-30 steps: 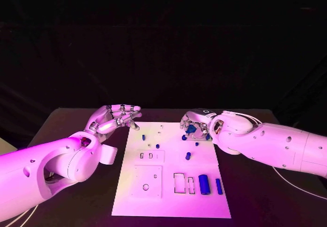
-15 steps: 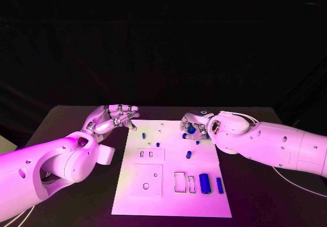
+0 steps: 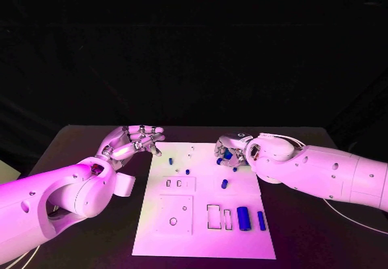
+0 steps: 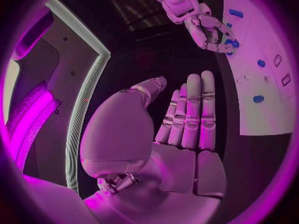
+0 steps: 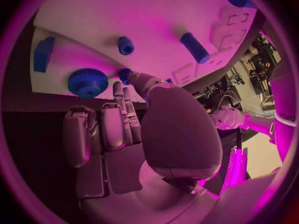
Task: Assemble the parts on the task board
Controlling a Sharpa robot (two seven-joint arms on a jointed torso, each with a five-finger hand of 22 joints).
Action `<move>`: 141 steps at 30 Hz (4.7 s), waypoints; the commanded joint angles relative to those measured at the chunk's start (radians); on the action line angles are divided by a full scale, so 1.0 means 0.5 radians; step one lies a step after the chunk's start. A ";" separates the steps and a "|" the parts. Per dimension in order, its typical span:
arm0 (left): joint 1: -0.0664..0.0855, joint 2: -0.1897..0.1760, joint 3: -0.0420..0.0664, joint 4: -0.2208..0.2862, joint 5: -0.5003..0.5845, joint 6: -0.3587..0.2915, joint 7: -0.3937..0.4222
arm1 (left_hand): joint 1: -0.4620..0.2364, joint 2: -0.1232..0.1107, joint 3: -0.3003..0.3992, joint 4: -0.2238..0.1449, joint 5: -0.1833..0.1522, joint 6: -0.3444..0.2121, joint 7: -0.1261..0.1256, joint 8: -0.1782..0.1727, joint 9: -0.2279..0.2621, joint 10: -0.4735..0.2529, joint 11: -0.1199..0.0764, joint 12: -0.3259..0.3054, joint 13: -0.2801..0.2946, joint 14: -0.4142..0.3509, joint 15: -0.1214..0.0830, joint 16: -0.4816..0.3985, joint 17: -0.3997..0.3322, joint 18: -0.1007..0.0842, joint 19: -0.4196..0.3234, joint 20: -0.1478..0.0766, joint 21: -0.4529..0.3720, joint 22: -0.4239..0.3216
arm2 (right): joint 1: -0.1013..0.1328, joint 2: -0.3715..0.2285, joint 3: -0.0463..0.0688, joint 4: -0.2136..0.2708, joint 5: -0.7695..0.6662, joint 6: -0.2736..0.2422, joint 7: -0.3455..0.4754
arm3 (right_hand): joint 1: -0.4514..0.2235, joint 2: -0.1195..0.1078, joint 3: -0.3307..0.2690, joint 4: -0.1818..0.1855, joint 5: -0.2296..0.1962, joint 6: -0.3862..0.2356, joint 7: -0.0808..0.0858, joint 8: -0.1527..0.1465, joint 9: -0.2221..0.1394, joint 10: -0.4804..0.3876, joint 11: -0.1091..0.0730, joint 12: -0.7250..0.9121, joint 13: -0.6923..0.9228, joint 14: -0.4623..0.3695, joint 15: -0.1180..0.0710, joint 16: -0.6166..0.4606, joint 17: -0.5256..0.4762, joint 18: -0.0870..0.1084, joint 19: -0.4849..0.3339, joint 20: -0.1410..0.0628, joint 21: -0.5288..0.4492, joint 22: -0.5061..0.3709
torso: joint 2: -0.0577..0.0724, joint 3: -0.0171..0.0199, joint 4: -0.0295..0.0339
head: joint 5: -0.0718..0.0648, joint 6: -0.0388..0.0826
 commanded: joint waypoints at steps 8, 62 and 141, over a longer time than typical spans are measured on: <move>0.005 0.000 0.002 0.003 0.001 0.055 -0.001 | 0.004 0.002 0.015 0.003 -0.004 0.012 0.002 0.003 0.003 0.014 0.002 -0.001 0.003 -0.013 -0.002 0.016 0.005 0.023 -0.017 0.004 0.019 0.009 | -0.018 0.025 -0.003 -0.028 -0.014 0.057 0.003 | -0.020 0.063 0.036 0.051 0.030 0.048 0.003 0.029 0.024 0.025 -0.004 0.004 0.004 0.091 0.012 0.027 0.003 -0.038 0.026 0.015 0.025 0.158 | 0.005 -0.0013 0.005 | 0.001 -0.009; 0.007 0.020 0.005 -0.009 0.006 0.065 -0.014 | 0.033 0.011 0.047 -0.016 -0.005 0.016 0.002 0.006 0.006 0.020 0.000 0.000 0.002 -0.027 -0.006 0.043 0.007 0.023 -0.043 0.001 0.071 0.044 | 0.009 0.458 0.001 -0.351 -0.074 -0.530 -0.171 | 0.035 0.125 0.148 -0.032 -0.010 0.153 -0.018 0.107 0.115 0.179 -0.041 0.008 0.025 0.087 -0.020 0.055 -0.015 -0.057 0.065 -0.014 0.092 0.258 | 0.025 -0.0061 0.023 | 0.015 0.027; 0.025 0.019 0.009 -0.074 0.012 0.082 -0.006 | 0.036 0.012 0.057 -0.022 -0.006 0.017 0.002 0.008 0.007 0.022 0.000 0.001 0.001 -0.033 -0.005 0.053 0.006 0.023 -0.058 0.000 0.096 0.061 | 0.016 0.052 0.015 -0.006 0.197 -0.645 -0.127 | 0.111 0.075 -0.361 0.103 -0.003 -0.085 0.059 -0.161 0.072 -0.102 0.030 0.069 -0.051 -0.010 0.034 -0.183 -0.435 0.055 -0.160 0.033 -0.369 -0.245 | 0.014 -0.0008 -0.030 | 0.053 0.026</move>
